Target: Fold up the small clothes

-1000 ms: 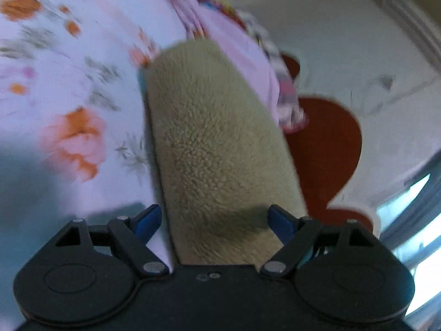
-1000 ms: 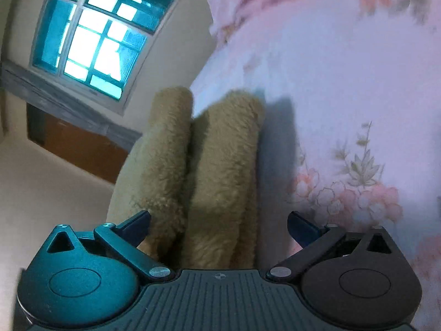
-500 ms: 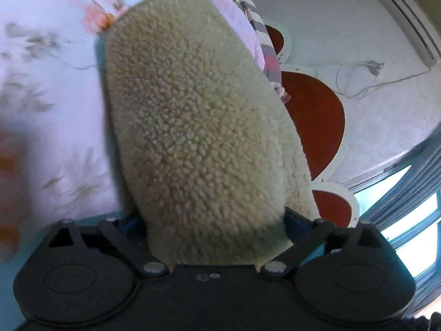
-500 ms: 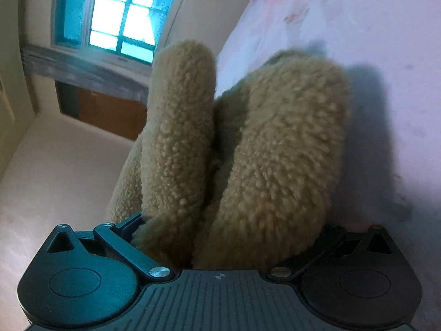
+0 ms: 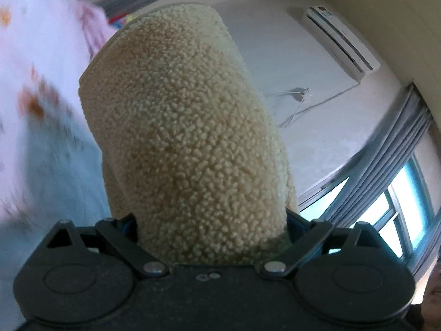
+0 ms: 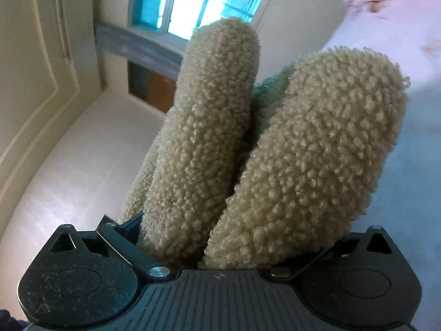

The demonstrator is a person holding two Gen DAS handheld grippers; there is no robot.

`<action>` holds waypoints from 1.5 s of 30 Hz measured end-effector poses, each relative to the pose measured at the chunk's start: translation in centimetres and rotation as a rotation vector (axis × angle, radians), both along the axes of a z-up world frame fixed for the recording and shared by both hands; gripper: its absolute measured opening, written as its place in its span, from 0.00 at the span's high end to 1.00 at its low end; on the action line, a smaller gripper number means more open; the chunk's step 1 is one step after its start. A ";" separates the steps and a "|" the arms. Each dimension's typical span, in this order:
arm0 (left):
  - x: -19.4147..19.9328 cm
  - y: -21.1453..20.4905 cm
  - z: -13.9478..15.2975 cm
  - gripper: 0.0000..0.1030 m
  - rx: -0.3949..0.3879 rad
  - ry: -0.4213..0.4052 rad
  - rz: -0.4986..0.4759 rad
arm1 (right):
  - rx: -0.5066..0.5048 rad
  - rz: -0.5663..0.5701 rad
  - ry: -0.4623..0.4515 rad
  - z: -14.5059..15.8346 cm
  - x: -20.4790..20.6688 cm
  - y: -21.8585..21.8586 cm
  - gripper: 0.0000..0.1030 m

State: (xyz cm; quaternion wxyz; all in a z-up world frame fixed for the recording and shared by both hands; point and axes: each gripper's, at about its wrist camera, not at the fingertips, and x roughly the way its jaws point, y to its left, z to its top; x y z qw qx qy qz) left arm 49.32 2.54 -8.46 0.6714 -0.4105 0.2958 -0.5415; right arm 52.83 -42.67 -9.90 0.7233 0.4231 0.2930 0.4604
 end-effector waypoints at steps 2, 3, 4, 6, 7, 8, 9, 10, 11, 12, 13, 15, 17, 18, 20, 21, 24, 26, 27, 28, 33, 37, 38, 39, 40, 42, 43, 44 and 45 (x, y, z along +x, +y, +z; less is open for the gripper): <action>-0.3 2.7 1.5 0.05 0.033 0.001 0.022 | -0.005 0.027 0.008 1.3 1.0 2.1 0.01; -0.4 4.1 1.7 0.05 0.054 0.013 0.040 | -0.010 0.044 0.019 1.4 1.7 3.4 0.01; -0.5 5.5 1.5 0.05 0.068 0.030 0.058 | -0.017 0.054 0.033 1.2 2.6 4.6 0.01; 0.0 7.8 -0.4 0.04 0.111 0.088 0.105 | -0.025 0.067 0.123 -1.0 5.1 6.8 0.00; 0.0 8.8 -1.6 0.04 0.138 0.117 0.133 | -0.040 0.071 0.161 -2.6 6.2 7.7 0.00; 0.1 10.0 -3.7 0.04 0.188 0.169 0.177 | -0.084 0.069 0.200 -4.8 7.4 8.6 0.00; 0.2 10.8 -5.7 0.04 0.251 0.220 0.218 | -0.128 0.066 0.257 -7.4 8.5 9.1 0.00; 0.2 11.2 -7.3 0.04 0.324 0.280 0.256 | -0.161 0.048 0.367 -10.9 9.5 9.0 0.01; -0.3 11.8 -8.9 0.04 0.332 0.308 0.278 | -0.100 0.025 0.396 -13.1 9.8 8.0 0.03; -0.8 12.3 -9.0 0.03 0.304 0.292 0.285 | -0.036 0.013 0.387 -13.4 9.8 7.1 0.03; -1.3 12.8 -8.5 0.04 0.312 0.294 0.298 | -0.009 -0.025 0.404 -13.3 9.7 6.2 0.03; -2.2 13.9 -6.9 0.05 0.360 0.250 0.308 | -0.074 -0.069 0.401 -11.7 9.4 4.6 0.00; -4.3 14.6 -3.6 0.06 0.431 0.142 0.363 | -0.241 -0.176 0.314 -8.2 8.1 3.1 0.00; -5.4 14.3 -2.0 0.06 0.452 0.097 0.398 | -0.296 -0.206 0.227 -6.0 7.1 2.9 0.00; -8.0 13.4 2.0 0.06 0.552 -0.023 0.537 | -0.350 -0.233 0.069 -1.7 4.5 3.8 0.00; -8.8 11.9 3.3 0.06 0.602 -0.065 0.563 | -0.385 -0.241 -0.005 -0.3 2.7 6.4 0.00; -9.3 7.1 3.8 0.05 0.780 -0.099 0.553 | -0.595 -0.255 -0.164 1.0 0.3 13.8 0.00; -9.4 4.2 0.3 0.04 1.014 -0.052 0.547 | -0.896 -0.222 -0.167 -2.3 -1.2 19.8 0.00; -10.3 4.6 -1.3 0.03 1.034 -0.020 0.523 | -1.078 -0.199 -0.149 -4.6 -0.4 23.3 0.00; -10.5 4.3 -2.3 0.03 1.047 -0.002 0.510 | -1.111 -0.190 -0.142 -6.3 -0.5 22.9 0.00; -16.1 5.4 2.0 0.05 1.046 -0.101 0.658 | -0.980 -0.336 -0.191 -2.3 -5.2 20.3 0.00; -23.0 4.2 6.4 0.05 1.099 -0.216 0.749 | -0.938 -0.347 -0.267 2.4 -12.1 18.8 0.00; -25.0 3.5 7.5 0.05 1.115 -0.242 0.774 | -0.959 -0.357 -0.284 3.2 -14.6 19.0 0.00; -27.1 2.8 8.5 0.05 1.122 -0.271 0.795 | -0.979 -0.363 -0.308 3.9 -16.6 19.3 0.00; -28.9 1.8 9.7 0.05 1.137 -0.296 0.813 | -0.991 -0.373 -0.334 5.2 -18.7 19.5 0.00; -33.3 0.7 11.1 0.04 1.146 -0.340 0.861 | -1.019 -0.421 -0.364 5.9 -22.7 19.2 0.00; -35.1 0.0 11.4 0.04 1.136 -0.356 0.879 | -1.015 -0.441 -0.374 6.4 -24.6 19.1 0.00; -37.0 -0.6 11.9 0.04 1.120 -0.369 0.884 | -1.006 -0.457 -0.383 7.2 -27.5 19.1 0.00; -38.1 -0.6 12.1 0.04 1.106 -0.365 0.885 | -1.005 -0.477 -0.389 7.7 -29.7 19.1 0.00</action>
